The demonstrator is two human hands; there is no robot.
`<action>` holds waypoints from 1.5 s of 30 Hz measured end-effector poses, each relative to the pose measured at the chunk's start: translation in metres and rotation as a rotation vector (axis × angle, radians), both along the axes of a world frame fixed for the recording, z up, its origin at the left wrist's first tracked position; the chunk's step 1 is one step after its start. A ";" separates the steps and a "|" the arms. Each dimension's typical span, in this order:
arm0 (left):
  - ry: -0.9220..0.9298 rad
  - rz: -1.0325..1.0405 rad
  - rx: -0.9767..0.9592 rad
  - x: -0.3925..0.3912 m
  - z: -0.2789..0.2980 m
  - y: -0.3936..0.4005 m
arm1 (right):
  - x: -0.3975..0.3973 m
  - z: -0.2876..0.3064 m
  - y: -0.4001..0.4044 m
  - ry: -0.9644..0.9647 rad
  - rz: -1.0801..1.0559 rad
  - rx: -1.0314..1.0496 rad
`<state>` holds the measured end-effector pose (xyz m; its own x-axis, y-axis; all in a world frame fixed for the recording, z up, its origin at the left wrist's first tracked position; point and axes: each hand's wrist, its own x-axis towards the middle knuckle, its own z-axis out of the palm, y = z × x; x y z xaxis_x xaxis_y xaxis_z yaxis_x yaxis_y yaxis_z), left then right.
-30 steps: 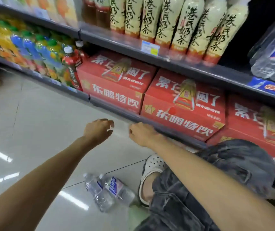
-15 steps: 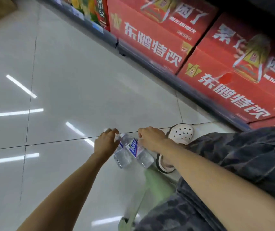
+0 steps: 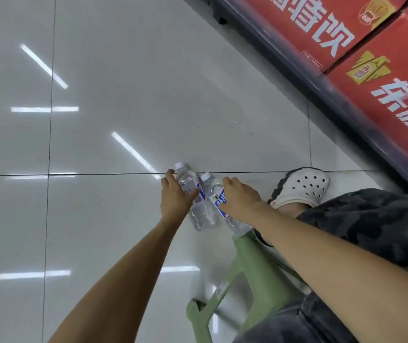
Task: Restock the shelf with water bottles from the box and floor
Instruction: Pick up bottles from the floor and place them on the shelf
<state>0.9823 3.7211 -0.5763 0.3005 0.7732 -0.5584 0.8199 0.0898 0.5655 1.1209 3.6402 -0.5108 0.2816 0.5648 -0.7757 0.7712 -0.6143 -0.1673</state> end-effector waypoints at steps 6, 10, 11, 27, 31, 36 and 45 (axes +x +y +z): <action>0.034 0.063 -0.113 0.014 -0.011 0.007 | 0.003 -0.021 0.003 0.046 -0.072 -0.042; 0.059 0.056 -0.147 0.020 -0.021 0.011 | 0.005 -0.033 0.004 0.074 -0.096 -0.029; 0.058 0.052 -0.158 0.021 -0.022 0.012 | 0.005 -0.036 0.005 0.080 -0.101 -0.028; 0.014 -0.128 -0.151 0.029 -0.014 0.046 | 0.021 -0.050 0.003 0.085 -0.241 0.025; -0.026 -0.210 -0.092 0.042 0.003 0.050 | 0.035 -0.034 -0.001 0.067 -0.305 0.109; -0.076 -0.275 -0.001 0.076 0.039 0.056 | 0.053 -0.006 0.001 0.107 -0.458 0.203; -0.246 -0.425 0.173 0.150 0.129 0.057 | 0.105 0.073 -0.012 0.024 -0.586 0.405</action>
